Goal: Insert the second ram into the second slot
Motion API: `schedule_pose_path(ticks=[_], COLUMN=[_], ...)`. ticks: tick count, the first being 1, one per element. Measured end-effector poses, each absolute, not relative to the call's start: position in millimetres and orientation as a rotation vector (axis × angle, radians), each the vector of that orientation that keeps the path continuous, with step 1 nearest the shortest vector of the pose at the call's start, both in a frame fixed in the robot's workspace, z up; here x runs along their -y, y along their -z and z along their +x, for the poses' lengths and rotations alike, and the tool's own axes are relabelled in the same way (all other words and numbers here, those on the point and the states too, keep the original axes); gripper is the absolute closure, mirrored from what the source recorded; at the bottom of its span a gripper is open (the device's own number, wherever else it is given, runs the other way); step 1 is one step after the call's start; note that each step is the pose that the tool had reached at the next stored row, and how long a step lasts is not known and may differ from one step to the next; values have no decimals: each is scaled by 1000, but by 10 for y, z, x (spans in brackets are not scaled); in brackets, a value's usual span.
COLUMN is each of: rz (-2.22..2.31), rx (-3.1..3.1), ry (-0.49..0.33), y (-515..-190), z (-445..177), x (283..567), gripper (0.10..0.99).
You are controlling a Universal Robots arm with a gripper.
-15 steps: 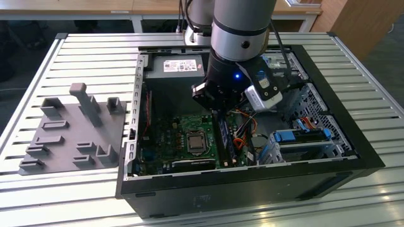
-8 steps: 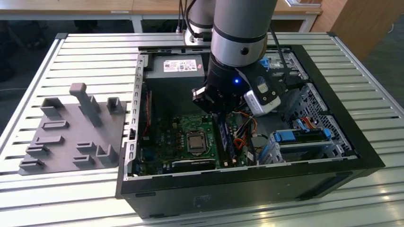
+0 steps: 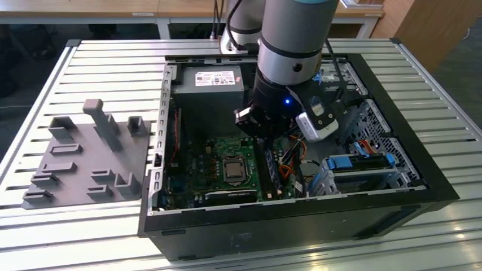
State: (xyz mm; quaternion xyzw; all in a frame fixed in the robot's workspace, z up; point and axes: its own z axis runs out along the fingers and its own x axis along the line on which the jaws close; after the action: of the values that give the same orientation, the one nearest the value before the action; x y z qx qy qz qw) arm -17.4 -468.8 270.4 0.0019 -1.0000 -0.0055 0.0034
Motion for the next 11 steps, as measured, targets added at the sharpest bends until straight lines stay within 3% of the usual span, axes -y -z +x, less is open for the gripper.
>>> schedule_pose_path(ticks=[11], rz=[-21], rx=[3135], ry=[18], y=[-2507], z=[-173], x=[4662], gripper=[945])
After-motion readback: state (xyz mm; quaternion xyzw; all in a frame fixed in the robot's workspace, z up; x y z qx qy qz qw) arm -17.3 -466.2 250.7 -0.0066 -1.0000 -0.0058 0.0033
